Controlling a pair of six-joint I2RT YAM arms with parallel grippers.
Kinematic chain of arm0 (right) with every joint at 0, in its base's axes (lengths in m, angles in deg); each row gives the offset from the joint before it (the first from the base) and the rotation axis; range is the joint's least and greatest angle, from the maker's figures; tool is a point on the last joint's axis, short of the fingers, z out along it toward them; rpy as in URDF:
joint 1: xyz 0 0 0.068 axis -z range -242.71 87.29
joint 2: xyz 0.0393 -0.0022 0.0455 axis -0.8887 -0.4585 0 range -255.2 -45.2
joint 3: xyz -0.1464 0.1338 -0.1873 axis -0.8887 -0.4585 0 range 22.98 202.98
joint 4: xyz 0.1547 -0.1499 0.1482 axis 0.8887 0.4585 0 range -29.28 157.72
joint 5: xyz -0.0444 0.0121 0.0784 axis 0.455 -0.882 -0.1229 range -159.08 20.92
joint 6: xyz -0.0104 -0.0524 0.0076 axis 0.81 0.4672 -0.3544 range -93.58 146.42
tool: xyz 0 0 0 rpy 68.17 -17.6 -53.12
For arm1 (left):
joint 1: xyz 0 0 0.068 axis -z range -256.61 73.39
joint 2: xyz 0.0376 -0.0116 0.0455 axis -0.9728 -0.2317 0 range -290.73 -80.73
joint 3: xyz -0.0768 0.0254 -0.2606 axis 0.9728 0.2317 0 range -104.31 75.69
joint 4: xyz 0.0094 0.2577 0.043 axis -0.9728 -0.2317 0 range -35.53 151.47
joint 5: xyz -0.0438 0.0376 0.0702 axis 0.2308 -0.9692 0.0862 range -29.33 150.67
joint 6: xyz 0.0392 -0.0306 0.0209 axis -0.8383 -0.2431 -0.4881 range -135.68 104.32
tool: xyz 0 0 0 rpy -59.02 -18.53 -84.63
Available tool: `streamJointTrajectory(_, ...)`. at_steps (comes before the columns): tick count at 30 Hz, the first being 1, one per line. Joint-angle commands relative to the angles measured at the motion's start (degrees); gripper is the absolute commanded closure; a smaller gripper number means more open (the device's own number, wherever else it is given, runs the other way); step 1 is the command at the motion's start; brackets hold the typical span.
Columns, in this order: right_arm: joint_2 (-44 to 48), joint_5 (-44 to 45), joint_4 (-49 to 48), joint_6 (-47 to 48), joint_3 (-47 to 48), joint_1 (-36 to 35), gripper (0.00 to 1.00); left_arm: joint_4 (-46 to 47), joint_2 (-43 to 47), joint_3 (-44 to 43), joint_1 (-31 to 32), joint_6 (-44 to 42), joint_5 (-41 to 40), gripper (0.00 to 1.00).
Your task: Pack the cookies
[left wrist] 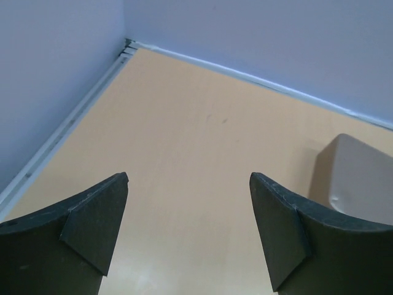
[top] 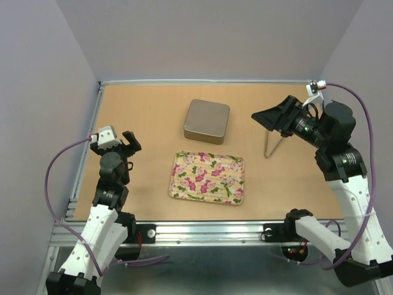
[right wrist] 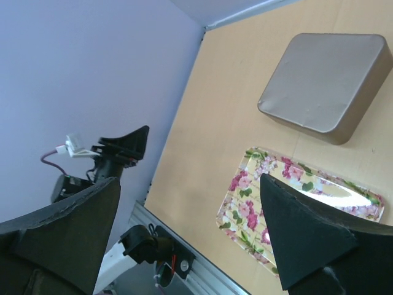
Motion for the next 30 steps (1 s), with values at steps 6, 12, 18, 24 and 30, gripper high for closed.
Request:
streamJointTrajectory(6,6.2,1.3,0.9,-2.2,-3.1,-0.3,0.00,28.3,-2.2,18.0,-0.2,-8.4,-9.9,0.01)
streamJointTrajectory(12,5.3,1.3,4.3,-1.0,-0.7,-0.3,0.00,44.6,-10.2,24.2,-0.4,-9.2,-10.1,0.01)
streamJointTrajectory(18,4.2,4.1,8.1,1.3,0.8,-0.3,0.00,53.3,-24.0,19.7,-1.1,-14.1,-3.7,0.01)
streamJointTrajectory(24,2.2,5.1,9.1,2.1,1.4,-0.3,0.00,63.6,-38.5,13.7,-1.3,-16.4,-0.7,0.01)
streamJointTrajectory(30,1.1,5.6,9.4,2.6,1.2,-0.3,0.00,70.6,-47.5,10.3,-3.9,-15.0,3.3,0.01)
